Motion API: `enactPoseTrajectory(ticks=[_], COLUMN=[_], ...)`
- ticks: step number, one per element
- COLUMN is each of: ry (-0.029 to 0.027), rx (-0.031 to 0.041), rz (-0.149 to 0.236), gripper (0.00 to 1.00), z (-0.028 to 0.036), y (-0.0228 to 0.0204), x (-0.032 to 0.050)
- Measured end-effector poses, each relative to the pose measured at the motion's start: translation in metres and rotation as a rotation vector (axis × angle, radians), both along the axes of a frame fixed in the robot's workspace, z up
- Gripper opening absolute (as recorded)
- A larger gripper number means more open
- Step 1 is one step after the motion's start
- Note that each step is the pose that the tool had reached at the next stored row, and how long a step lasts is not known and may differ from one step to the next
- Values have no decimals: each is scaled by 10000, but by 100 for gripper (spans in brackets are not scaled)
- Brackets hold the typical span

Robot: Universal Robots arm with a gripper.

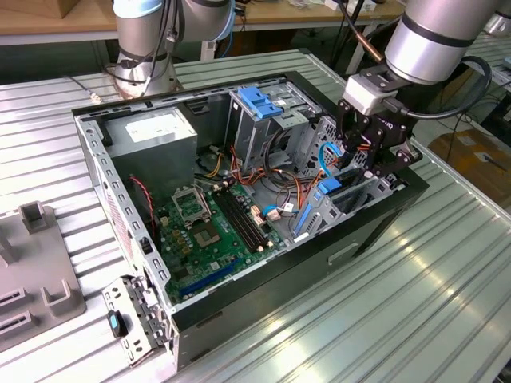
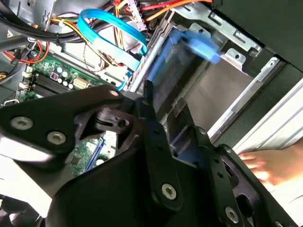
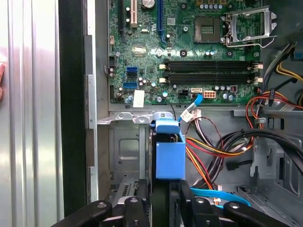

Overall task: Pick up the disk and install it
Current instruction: 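Insert the disk into the insertion slot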

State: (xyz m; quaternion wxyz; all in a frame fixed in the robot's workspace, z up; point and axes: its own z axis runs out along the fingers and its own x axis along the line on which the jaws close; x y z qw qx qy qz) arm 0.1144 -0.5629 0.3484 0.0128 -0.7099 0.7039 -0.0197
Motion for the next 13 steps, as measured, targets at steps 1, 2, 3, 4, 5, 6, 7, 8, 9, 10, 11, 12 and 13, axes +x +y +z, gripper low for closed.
enactPoseTrajectory(ticks=[1, 2, 3, 4, 5, 6, 7, 8, 9, 10, 11, 12, 13], ry=[0, 0, 0, 0, 0, 0, 0, 0, 0, 0, 0, 0, 0], rx=[-1, -1, -2, -1, -1, -2, -2, -1, -2, -2, -2, -1, -1], rz=[0, -1, -1, -1, -1, -1, -1, -1, -1, -1, -1, -1, -1], gripper=[43, 43, 43, 43, 43, 43, 43, 43, 43, 43, 43, 43, 43], z=[0, 0, 0, 0, 0, 0, 0, 0, 0, 0, 0, 0, 0], y=[0, 0, 0, 0, 0, 0, 0, 0, 0, 0, 0, 0, 0], x=[0, -1, -1, -1, -1, -1, -1, -1, -1, -1, -2, -2, -2])
